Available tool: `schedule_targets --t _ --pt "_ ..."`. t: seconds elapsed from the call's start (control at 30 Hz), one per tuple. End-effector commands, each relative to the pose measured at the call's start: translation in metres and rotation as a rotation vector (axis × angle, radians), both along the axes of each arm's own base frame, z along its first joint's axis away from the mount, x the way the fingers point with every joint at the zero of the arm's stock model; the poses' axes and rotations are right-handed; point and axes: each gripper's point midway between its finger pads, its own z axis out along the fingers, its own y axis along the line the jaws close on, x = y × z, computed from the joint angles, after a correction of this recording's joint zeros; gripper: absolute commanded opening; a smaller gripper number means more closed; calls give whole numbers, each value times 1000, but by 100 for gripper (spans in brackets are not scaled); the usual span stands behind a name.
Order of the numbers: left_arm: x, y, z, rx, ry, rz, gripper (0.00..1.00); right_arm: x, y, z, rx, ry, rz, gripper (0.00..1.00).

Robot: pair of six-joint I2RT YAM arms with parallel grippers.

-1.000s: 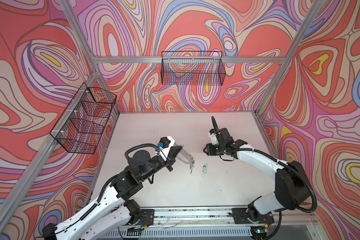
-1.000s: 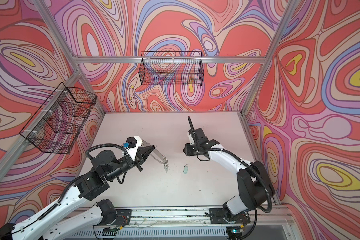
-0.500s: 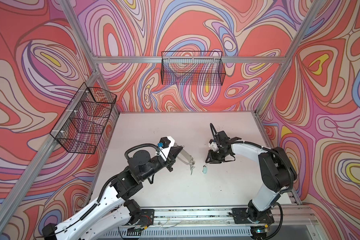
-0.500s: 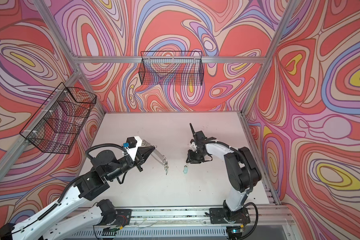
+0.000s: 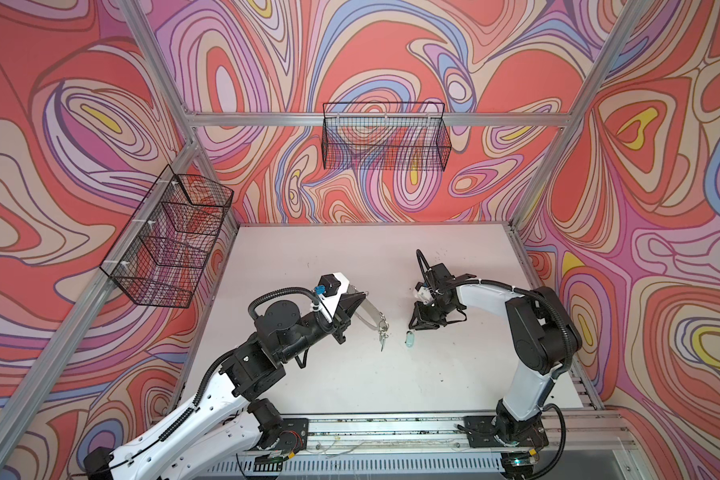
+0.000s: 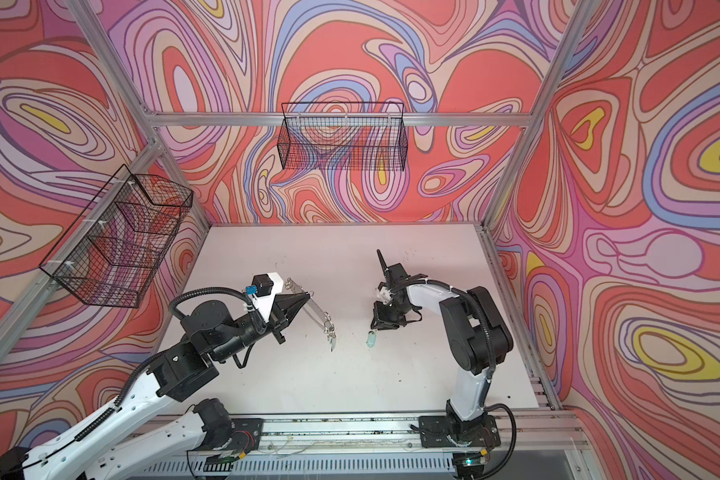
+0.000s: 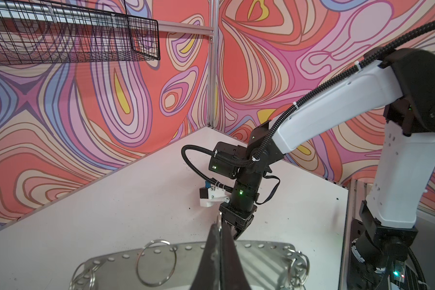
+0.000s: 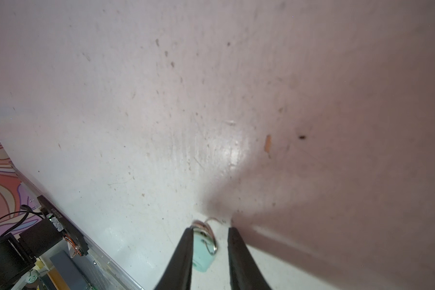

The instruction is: Put the keys on the keyring

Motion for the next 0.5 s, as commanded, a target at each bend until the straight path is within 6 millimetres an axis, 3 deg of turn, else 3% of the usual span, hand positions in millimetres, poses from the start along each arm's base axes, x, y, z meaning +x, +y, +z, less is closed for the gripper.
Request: schedule_targets --t 0.0,0.47 --pt "-5 -1 10 -36 -18 -21 0 -1 3 -3 19 24 12 21" --pt "-5 -1 11 -35 -20 -19 0 -3 5 -3 30 38 22 8"
